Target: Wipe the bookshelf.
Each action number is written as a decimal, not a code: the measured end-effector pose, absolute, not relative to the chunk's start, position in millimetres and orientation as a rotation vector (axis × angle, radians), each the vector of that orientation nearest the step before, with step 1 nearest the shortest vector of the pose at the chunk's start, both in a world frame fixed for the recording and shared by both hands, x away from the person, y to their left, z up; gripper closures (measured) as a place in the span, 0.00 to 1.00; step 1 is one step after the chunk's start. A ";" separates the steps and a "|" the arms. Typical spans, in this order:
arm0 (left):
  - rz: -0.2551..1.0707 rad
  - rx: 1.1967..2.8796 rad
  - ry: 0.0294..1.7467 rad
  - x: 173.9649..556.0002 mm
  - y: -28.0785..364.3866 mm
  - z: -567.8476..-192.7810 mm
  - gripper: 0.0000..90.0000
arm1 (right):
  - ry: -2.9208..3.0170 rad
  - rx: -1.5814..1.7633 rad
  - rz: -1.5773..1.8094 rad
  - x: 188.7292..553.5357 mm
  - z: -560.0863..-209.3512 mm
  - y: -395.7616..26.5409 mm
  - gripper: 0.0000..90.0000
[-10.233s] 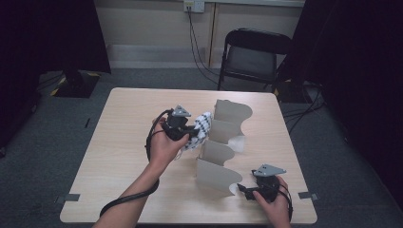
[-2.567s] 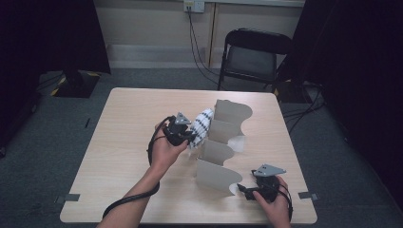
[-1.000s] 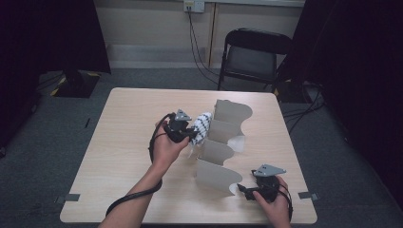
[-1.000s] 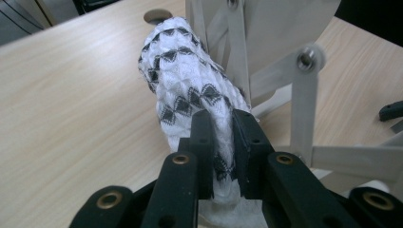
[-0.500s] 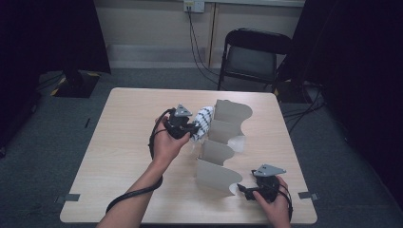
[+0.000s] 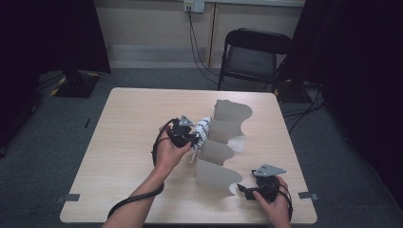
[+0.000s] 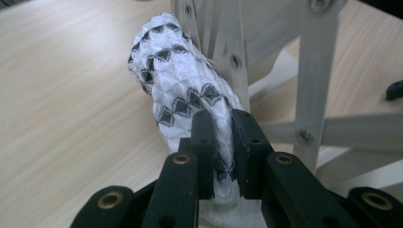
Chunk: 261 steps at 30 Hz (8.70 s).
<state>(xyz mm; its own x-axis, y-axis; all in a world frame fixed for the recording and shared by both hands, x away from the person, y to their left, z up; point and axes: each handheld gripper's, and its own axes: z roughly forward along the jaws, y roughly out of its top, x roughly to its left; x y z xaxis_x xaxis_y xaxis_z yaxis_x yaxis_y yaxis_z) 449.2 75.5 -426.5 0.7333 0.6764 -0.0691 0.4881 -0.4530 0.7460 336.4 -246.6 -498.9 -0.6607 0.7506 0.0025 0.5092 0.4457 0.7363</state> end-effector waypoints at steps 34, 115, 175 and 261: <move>0.367 2.183 1.057 453.6 89.9 -476.3 0.49 | 2.377 1.076 1.045 336.4 -498.9 -246.5 0.18; 0.338 2.207 0.962 461.5 76.0 -449.7 0.85 | 2.380 1.069 1.048 336.4 -499.0 -246.5 0.18; 0.516 1.980 0.834 474.0 65.5 -363.3 0.85 | 2.383 1.064 1.050 336.4 -499.0 -246.4 0.18; 0.352 2.139 1.007 447.8 134.2 -470.5 0.84 | 2.382 1.063 1.048 335.6 -499.0 -245.8 0.18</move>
<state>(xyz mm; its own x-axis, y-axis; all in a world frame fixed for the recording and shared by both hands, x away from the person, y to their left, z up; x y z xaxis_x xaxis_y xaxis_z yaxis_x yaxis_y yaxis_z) 447.8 134.2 -470.5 0.6551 0.7532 -0.0598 0.5522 -0.4232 0.7183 335.6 -245.8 -499.0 -0.6674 0.7447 -0.0006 0.5029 0.4513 0.7372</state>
